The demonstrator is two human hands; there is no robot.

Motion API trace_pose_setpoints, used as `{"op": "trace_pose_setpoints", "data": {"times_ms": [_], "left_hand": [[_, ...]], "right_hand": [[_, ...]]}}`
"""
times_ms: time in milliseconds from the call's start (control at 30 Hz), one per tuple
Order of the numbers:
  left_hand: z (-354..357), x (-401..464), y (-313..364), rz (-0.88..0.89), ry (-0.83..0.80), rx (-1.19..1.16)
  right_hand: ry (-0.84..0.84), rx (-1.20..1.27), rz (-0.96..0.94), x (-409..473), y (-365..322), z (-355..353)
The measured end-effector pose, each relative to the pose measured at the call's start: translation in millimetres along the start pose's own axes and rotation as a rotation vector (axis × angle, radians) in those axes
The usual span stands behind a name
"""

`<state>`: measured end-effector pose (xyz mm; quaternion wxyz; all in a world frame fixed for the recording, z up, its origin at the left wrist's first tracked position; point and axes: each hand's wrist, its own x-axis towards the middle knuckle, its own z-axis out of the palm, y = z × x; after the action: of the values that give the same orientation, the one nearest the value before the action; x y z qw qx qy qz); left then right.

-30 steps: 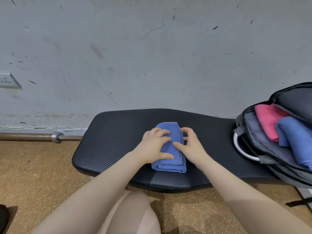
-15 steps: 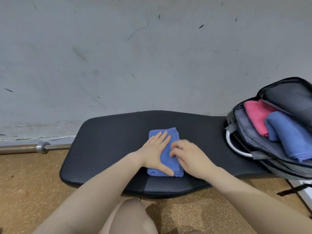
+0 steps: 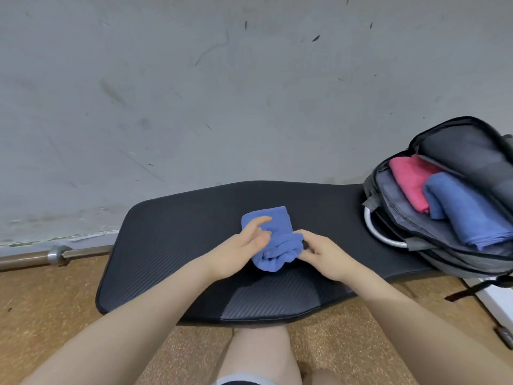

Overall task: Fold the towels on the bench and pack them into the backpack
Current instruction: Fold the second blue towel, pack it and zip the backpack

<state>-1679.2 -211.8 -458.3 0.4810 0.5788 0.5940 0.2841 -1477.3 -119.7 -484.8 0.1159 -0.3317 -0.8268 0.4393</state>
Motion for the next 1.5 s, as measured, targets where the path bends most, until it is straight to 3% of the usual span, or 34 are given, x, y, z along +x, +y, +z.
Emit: {"op": "trace_pose_setpoints", "data": {"times_ms": [133,233,367,567,700,867,933,1033,1133,1367,1433,1500], "left_hand": [[-5,31,22,0.196,-0.005,-0.112],[1,52,46,0.336,-0.08,-0.095],[23,82,64,0.537,-0.171,0.078],[70,139,100,0.496,-0.136,-0.119],[107,167,124,0.399,-0.014,-0.38],[143,196,143,0.29,0.108,-0.599],[154,205,151,0.266,0.144,-0.669],[170,212,163,0.253,0.162,-0.702],[183,218,174,0.25,0.147,-0.688],[207,236,204,0.315,0.119,-0.519],[221,244,210,0.288,0.127,-0.324],[232,250,200,0.274,0.29,0.187]], "right_hand": [[0.278,0.427,0.117,-2,-3,-28],[0.505,0.528,0.217,-3,-6,-54],[0.686,0.567,0.392,-5,-9,-90],[0.894,0.617,0.51,-25,-2,-134],[0.935,0.325,0.484,-43,15,-171],[0.906,-0.82,0.438,-84,63,-225],[0.793,-0.995,0.497,-96,80,-243],[0.581,-1.098,0.578,-100,91,-264],[0.495,-1.156,0.553,-100,97,-273],[0.739,-0.956,0.44,-110,76,-320],[0.762,-0.925,0.44,-111,72,-328],[0.762,-0.907,0.435,-111,72,-327]]}}
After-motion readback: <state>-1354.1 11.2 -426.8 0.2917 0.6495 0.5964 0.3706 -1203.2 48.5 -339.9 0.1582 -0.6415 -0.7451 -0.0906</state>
